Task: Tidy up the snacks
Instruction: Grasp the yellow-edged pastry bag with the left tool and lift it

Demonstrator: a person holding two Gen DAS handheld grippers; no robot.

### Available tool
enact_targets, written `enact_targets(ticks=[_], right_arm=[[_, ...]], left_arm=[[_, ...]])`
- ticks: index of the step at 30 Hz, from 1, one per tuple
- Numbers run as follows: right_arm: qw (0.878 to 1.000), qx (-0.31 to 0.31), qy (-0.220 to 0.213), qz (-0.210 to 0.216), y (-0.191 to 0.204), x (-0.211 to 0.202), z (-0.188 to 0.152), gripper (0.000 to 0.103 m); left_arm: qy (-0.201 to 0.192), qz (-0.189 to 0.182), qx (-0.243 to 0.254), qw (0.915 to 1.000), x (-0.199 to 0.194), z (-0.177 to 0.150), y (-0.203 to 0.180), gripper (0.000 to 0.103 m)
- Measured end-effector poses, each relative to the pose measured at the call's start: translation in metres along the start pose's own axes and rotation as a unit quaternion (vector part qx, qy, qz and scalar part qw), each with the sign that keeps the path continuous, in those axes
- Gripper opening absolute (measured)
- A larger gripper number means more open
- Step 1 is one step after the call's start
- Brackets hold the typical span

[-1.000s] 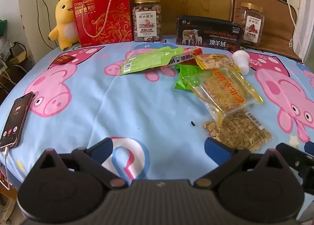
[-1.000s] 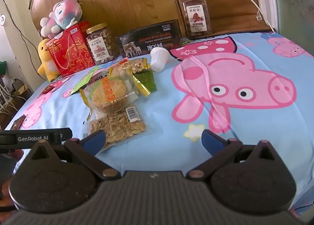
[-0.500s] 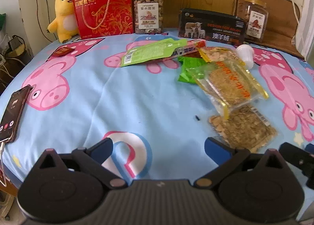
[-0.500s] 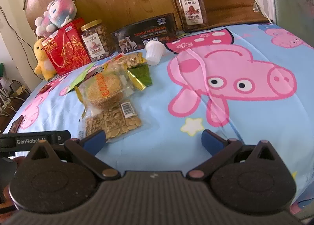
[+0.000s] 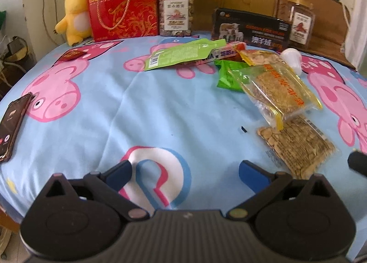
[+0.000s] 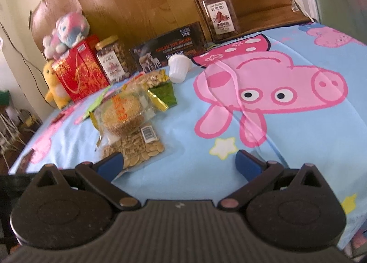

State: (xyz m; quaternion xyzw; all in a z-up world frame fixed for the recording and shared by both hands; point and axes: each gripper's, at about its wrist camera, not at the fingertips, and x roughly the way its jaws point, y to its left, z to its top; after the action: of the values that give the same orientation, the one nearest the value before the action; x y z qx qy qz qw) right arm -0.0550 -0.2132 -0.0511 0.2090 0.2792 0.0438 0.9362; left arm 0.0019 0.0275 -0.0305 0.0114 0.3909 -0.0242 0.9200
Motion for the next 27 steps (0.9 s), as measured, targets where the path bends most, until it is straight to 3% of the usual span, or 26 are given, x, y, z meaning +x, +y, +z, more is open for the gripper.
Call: enact_targets(ticks=[4,7,9,11,14,17,19,21,25,26,27], right_arm=[[1.000,0.011,-0.005,0.014,-0.003,-0.001,0.001,0.103],[0.999,0.013,-0.010,0.027,-0.003,-0.003,0.003,0.103],[0.999,0.002,-0.028,0.040,-0.002,-0.008,0.008,0.098],[0.997,-0.033,-0.045,0.052,0.005,-0.010,0.018,0.097],[0.992,-0.081,-0.045,0.082,0.011,-0.002,0.039,0.082],[0.990,-0.096,-0.019,0.106,0.010,0.019,0.064,0.065],[0.989,-0.084,0.006,0.125,0.006,0.035,0.076,0.058],[0.989,-0.062,0.031,0.134,0.001,0.053,0.084,0.050],[0.986,-0.030,0.065,0.148,-0.007,0.077,0.089,0.040],[0.986,-0.025,0.076,0.149,-0.008,0.083,0.087,0.039],[0.983,-0.018,0.093,0.154,-0.011,0.089,0.084,0.030]], left_arm=[[-0.024,-0.015,0.017,0.9995,-0.005,-0.010,0.002,0.103],[-0.021,-0.029,0.024,0.9991,-0.010,-0.010,0.004,0.103],[-0.008,-0.052,0.016,0.9985,-0.013,-0.003,0.010,0.103],[-0.025,-0.084,-0.001,0.9961,-0.021,0.012,0.019,0.103],[-0.052,-0.117,-0.004,0.9918,-0.027,0.040,0.023,0.103],[-0.038,-0.173,-0.013,0.9840,-0.016,0.064,0.022,0.103],[-0.017,-0.203,-0.022,0.9787,-0.003,0.075,0.019,0.094],[0.004,-0.221,-0.030,0.9749,0.010,0.082,0.017,0.079],[0.053,-0.253,-0.057,0.9644,0.045,0.081,0.017,0.066],[0.063,-0.261,-0.063,0.9612,0.052,0.080,0.017,0.056],[0.073,-0.274,-0.069,0.9564,0.060,0.078,0.017,0.045]])
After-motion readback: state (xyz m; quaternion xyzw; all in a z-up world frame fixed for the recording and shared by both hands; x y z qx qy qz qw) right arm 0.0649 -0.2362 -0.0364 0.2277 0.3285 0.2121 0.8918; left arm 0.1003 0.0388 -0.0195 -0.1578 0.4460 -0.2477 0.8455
